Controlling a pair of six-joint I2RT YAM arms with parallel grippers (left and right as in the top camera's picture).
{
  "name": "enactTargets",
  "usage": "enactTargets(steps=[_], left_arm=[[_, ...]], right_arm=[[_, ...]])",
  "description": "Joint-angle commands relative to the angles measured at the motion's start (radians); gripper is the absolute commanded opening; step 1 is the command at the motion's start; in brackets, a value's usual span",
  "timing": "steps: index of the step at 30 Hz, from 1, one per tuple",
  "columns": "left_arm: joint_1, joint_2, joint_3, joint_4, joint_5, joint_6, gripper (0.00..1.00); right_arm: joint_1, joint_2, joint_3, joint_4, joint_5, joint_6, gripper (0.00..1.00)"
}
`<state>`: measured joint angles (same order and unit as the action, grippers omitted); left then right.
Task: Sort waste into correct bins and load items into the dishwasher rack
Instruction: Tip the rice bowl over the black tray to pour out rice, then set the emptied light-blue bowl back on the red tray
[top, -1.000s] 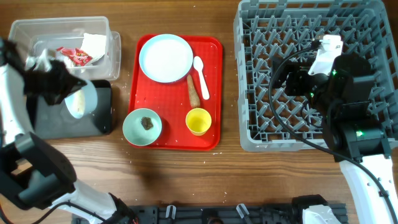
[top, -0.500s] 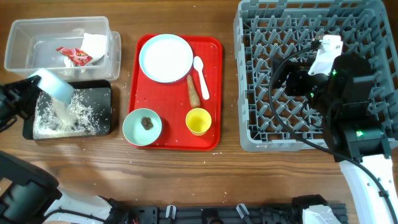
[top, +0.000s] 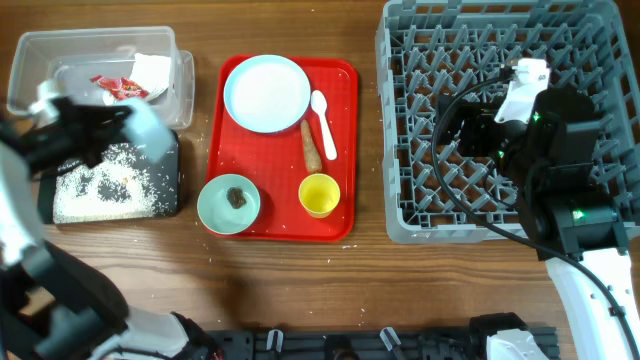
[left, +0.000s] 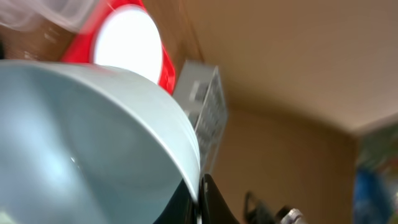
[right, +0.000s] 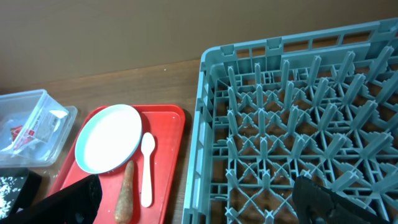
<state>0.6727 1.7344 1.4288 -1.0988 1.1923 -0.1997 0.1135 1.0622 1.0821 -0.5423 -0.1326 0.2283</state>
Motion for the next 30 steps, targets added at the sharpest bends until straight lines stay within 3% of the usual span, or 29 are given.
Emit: enactTargets(steps=[1,4,7,10,11,12,14,15,17,19,22,23,25,26,27,30], left_arm=[[-0.436,-0.117,0.005,0.1,-0.515,-0.044,0.04],[-0.939,0.003,0.005,0.195,-1.094,-0.043,0.04],[-1.171,0.183,0.005,0.194,-1.194,-0.044,0.04],[-1.185,0.204,0.014,0.18,-1.297,-0.044,0.4],[-1.141,0.18,0.077,0.095,-1.299,-0.085,0.53],[-1.091,0.136,0.148,-0.016,-1.293,-0.158,0.57],[-1.043,0.031,0.158,-0.178,-1.246,-0.145,0.7],[-1.027,0.019,0.154,-0.249,-1.231,-0.116,0.71],[-1.029,0.019,0.043,-0.229,-1.163,-0.066,0.68],[-1.044,0.019,-0.154,-0.126,-1.133,-0.074,0.67],[-1.044,0.019,-0.309,0.043,-1.133,-0.077,0.66],[-1.044,0.019,-0.331,0.08,-1.133,-0.069,0.58],[-1.044,0.019,-0.37,0.144,-1.134,-0.069,0.21],[-1.044,0.02,-0.385,0.156,-1.153,-0.07,0.18],[-1.044,0.02,-0.389,0.157,-1.164,-0.07,0.04],[-1.038,0.018,-0.343,0.103,-1.157,-0.083,0.04]], right_arm=[[0.005,-0.006,0.01,0.0,0.013,-0.019,1.0],[0.005,-0.006,0.01,-0.001,0.013,-0.019,1.0],[0.005,-0.006,0.01,-0.002,0.013,-0.019,1.0],[0.005,-0.006,0.01,-0.001,0.013,-0.019,1.0],[0.005,-0.006,0.01,0.0,0.013,-0.019,1.0],[0.005,-0.006,0.01,0.002,0.013,-0.019,1.0],[0.005,-0.006,0.01,0.002,0.013,-0.019,1.0],[0.005,-0.005,0.01,0.002,0.013,-0.019,1.0],[0.005,-0.005,0.01,0.0,0.013,-0.019,1.0],[0.005,-0.004,0.01,-0.01,0.013,-0.019,1.0],[0.005,0.028,0.009,-0.026,0.013,-0.019,1.0],[0.005,0.039,0.009,-0.032,0.013,-0.019,1.0],[0.005,0.043,0.009,-0.032,0.013,-0.019,1.0],[0.005,0.043,0.009,-0.032,0.013,-0.019,1.0],[0.005,0.043,0.009,-0.028,0.013,-0.019,1.0],[0.005,0.043,0.009,-0.025,0.013,-0.019,1.0]])
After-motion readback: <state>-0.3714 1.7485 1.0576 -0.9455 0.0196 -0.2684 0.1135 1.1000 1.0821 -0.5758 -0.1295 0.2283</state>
